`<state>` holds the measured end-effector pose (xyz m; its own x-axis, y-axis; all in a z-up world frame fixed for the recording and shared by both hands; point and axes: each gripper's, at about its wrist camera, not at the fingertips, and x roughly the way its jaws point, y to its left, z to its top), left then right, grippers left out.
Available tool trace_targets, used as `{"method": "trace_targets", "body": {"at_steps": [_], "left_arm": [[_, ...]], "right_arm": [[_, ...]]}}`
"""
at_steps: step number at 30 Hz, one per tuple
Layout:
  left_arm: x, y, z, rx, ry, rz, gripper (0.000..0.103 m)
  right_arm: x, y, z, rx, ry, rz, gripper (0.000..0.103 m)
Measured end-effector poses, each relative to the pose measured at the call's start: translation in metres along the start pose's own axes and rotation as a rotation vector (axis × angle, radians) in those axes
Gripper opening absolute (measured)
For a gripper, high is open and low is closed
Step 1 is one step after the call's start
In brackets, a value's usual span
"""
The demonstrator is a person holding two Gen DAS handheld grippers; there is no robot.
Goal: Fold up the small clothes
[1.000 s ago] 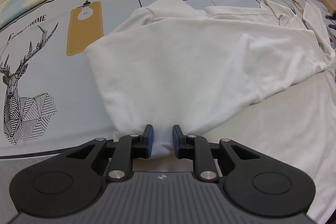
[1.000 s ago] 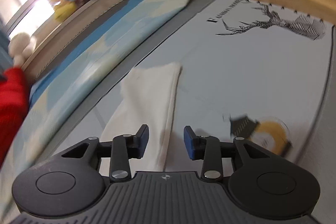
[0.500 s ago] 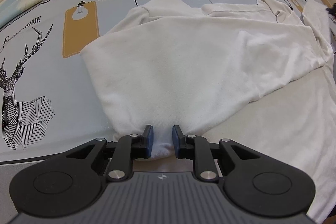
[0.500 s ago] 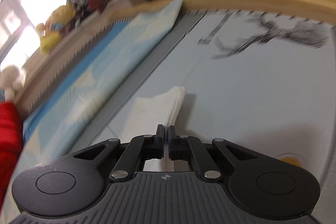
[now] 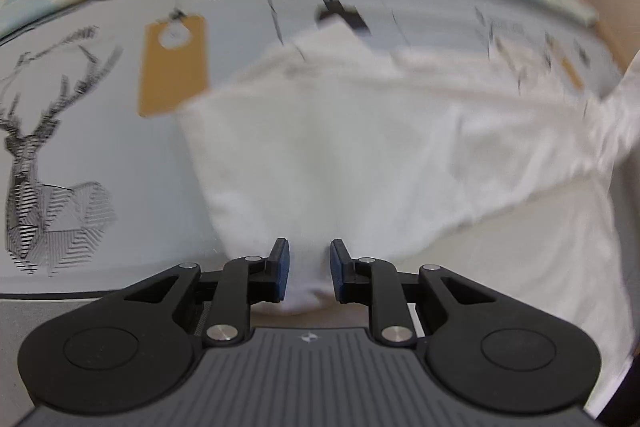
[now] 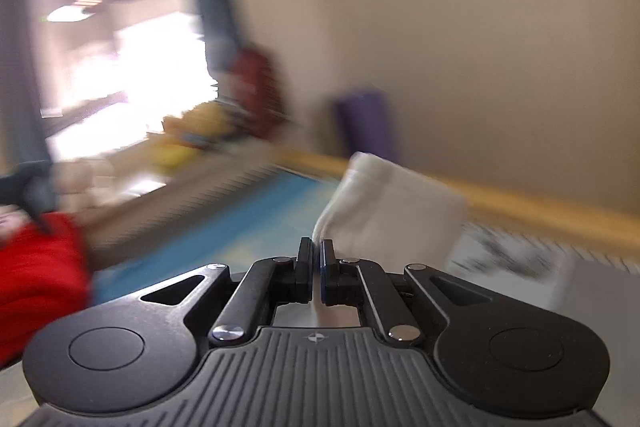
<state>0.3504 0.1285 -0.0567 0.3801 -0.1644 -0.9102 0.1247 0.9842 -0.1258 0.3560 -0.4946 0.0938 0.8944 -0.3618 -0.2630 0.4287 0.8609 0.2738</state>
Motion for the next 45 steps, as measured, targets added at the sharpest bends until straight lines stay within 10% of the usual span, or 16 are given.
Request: {"method": "trace_targets", "body": {"at_steps": [7,10,15,22,27,38,45], "left_arm": [[-0.035,0.036,0.009,-0.196,-0.088,-0.041,0.024],[-0.042,0.050,0.010,-0.251,-0.098,-0.047,0.027],[-0.046,0.065,0.005,-0.314,-0.080,-0.034,0.028],[-0.041,0.059,0.005,-0.305,-0.112,-0.105,0.028],[-0.023,0.058,0.012,-0.373,-0.126,-0.141,0.028],[0.028,0.048,0.017,-0.330,-0.063,-0.054,0.027],[0.001,0.043,0.021,-0.284,-0.091,-0.072,0.002]], "right_arm": [[-0.143,0.203,-0.069,-0.204,0.013,0.565,0.005],[-0.169,0.262,-0.145,-0.233,0.323,0.800,0.016],[-0.196,0.267,-0.257,-0.431,0.788,0.908,0.018],[-0.179,0.179,-0.225,-0.826,0.702,0.700,0.029],[-0.133,0.121,-0.202,-0.873,0.627,0.474,0.038],[-0.086,0.090,-0.245,-0.994,0.676,0.383,0.043],[-0.075,0.094,-0.233,-0.939,0.671,0.377,0.010]]}}
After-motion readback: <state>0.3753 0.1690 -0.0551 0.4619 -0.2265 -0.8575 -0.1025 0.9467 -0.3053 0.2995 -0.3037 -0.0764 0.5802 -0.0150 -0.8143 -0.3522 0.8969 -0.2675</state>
